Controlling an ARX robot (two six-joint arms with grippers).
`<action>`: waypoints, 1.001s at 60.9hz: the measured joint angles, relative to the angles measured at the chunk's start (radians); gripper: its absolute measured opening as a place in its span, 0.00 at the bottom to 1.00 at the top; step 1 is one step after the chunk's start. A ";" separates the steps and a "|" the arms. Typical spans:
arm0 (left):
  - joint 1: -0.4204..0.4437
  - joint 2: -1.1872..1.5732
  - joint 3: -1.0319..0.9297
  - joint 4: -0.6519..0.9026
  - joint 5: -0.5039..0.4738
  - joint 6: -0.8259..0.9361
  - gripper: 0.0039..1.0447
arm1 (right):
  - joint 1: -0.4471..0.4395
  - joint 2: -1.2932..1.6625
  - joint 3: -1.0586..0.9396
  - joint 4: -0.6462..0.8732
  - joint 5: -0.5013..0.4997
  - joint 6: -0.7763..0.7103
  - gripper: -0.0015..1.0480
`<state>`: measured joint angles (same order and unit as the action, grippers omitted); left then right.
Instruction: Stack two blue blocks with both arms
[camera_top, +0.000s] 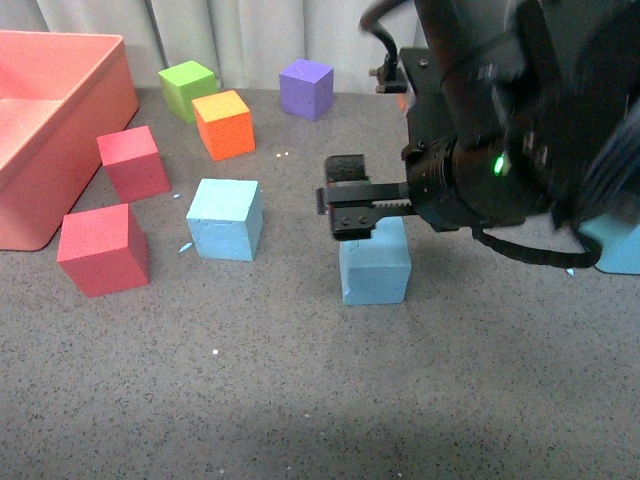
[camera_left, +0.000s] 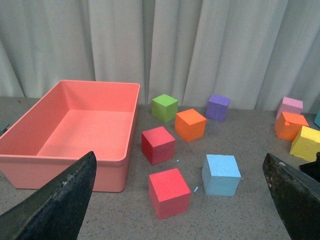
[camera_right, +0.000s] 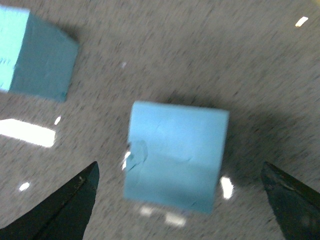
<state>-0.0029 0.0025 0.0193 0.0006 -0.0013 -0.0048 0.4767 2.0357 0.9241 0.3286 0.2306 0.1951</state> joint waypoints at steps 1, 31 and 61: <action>0.000 0.000 0.000 0.000 0.003 0.000 0.94 | -0.003 0.003 -0.049 0.135 0.080 -0.040 0.76; 0.000 -0.002 0.000 0.000 -0.002 0.000 0.94 | -0.243 -0.458 -0.720 1.021 -0.007 -0.196 0.01; 0.000 -0.002 0.000 0.000 -0.001 0.000 0.94 | -0.399 -1.110 -0.881 0.537 -0.160 -0.195 0.01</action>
<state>-0.0029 0.0010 0.0193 0.0002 -0.0021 -0.0048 0.0772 0.9257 0.0429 0.8654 0.0708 -0.0002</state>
